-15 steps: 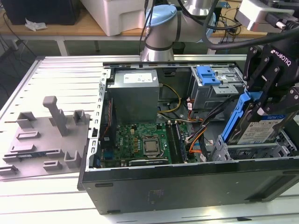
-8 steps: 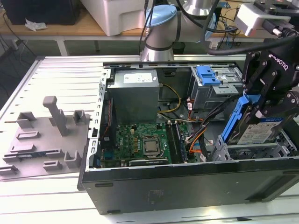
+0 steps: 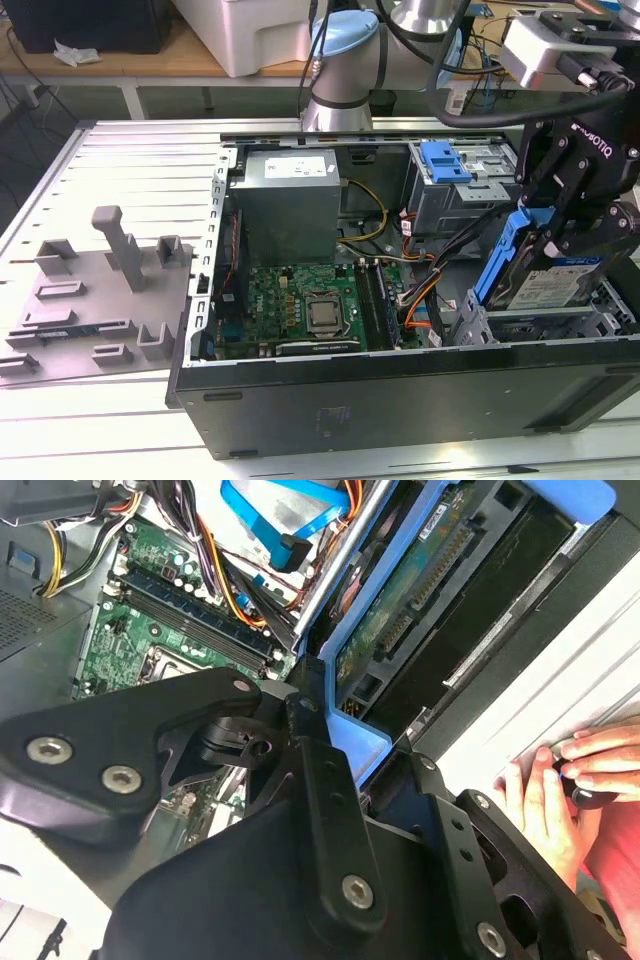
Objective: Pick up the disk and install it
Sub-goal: 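Insert the disk into the insertion slot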
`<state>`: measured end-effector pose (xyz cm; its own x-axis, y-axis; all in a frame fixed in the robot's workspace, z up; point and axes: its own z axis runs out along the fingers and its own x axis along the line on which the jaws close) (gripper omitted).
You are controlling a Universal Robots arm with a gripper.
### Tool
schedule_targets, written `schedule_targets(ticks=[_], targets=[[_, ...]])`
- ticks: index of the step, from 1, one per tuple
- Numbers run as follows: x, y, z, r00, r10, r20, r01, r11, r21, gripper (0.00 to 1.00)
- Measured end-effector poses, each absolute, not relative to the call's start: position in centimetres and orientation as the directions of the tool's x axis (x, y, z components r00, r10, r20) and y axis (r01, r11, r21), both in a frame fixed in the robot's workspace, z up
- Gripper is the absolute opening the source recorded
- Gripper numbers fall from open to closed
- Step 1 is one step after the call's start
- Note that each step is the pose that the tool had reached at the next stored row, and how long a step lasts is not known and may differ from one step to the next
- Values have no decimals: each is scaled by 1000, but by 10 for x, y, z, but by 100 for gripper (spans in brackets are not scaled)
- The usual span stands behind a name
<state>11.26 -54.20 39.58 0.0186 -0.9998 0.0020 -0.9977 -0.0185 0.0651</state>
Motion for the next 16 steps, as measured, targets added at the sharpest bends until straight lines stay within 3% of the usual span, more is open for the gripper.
schedule_targets(ticks=[16], targets=[[113, -542, 389, 19, -1000, 2, -998, -18, 65, 37]])
